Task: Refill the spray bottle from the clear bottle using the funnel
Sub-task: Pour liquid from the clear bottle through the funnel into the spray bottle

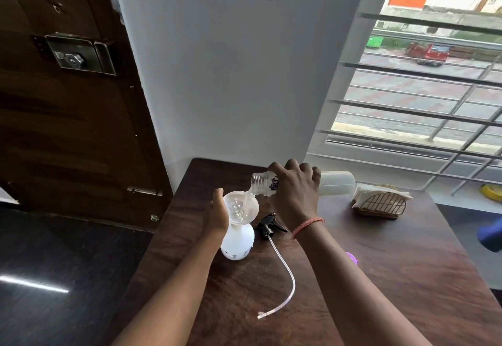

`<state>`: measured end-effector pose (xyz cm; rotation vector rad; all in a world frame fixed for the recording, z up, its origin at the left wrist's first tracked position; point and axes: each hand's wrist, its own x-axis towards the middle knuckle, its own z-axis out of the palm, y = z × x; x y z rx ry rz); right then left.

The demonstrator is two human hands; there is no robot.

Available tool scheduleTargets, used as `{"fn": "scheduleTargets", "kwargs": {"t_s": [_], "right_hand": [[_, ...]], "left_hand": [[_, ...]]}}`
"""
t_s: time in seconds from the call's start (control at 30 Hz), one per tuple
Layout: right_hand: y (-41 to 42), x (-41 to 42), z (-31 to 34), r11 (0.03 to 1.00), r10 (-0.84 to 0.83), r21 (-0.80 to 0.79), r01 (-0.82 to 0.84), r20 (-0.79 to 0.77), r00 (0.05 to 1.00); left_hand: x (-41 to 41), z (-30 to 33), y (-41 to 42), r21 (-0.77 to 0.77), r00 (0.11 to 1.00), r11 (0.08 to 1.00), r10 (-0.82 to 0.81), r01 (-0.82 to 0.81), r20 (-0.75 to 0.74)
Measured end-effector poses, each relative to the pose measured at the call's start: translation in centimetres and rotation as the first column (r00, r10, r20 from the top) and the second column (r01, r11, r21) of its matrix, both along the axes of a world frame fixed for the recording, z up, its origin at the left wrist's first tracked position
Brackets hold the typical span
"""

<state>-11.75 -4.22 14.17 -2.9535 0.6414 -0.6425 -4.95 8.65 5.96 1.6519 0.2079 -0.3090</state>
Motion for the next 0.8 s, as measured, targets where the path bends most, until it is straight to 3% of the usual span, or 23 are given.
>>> {"fn": "scheduleTargets", "kwargs": {"t_s": [0.8], "right_hand": [[-0.05, -0.28, 0.51, 0.999, 0.031, 0.042, -0.03, -0.03, 0.999]], "left_hand": [[-0.16, 0.34, -0.22, -0.01, 1.0, 1.0, 0.009, -0.009, 0.006]]}}
